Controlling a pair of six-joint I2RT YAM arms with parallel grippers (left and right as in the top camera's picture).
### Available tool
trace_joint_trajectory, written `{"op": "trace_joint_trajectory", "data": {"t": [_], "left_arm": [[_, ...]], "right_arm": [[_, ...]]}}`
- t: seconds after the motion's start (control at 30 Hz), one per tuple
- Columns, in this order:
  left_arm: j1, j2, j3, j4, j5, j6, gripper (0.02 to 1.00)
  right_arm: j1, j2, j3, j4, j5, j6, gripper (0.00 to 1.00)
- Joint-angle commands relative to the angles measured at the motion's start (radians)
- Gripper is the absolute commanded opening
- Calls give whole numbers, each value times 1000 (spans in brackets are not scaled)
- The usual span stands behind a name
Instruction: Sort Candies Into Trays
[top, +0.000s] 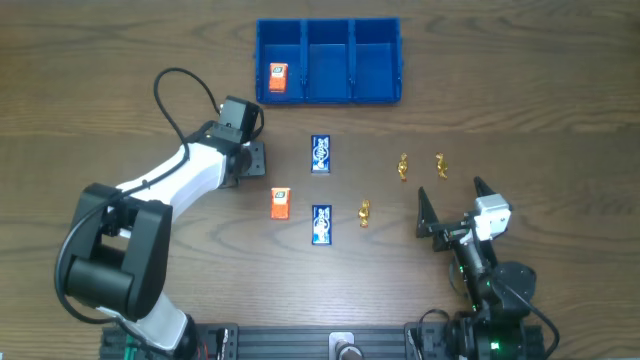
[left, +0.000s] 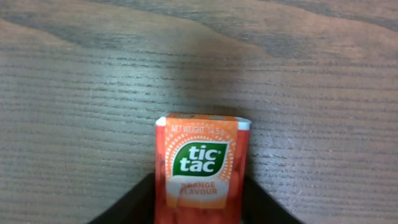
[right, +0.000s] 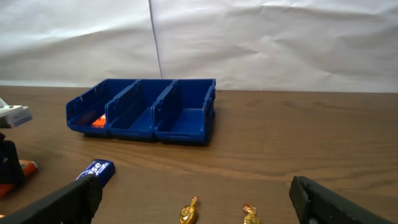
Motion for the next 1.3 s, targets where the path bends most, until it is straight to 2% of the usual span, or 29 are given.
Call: {"op": "trace_joint_trajectory", "data": {"t": [0.03, 0.27, 0.43, 0.63, 0.83, 1.13, 1.2, 1.23, 1.3], "left_arm": [[3, 13, 7, 4, 2, 2, 334], [-13, -83, 85, -57, 27, -13, 266], [-84, -135, 472, -233, -87, 8, 286], [-85, 75, 835, -301, -95, 25, 294], [-75, 267, 898, -274, -103, 9, 314], [-36, 329, 898, -270, -103, -8, 325], [-36, 329, 898, -270, -103, -6, 349], [-36, 329, 898, -269, -103, -6, 395], [-36, 329, 898, -269, -103, -6, 581]], "right_arm": [[5, -6, -2, -2, -8, 8, 998], [5, -6, -2, -2, -8, 8, 998], [5, -6, -2, -2, -8, 8, 998], [5, -6, -2, -2, -8, 8, 998], [5, -6, -2, -2, -8, 8, 998], [5, -6, -2, -2, -8, 8, 1000], [5, -6, -2, -2, -8, 8, 998], [5, -6, -2, -2, -8, 8, 998], [5, -6, -2, -2, -8, 8, 998]]}}
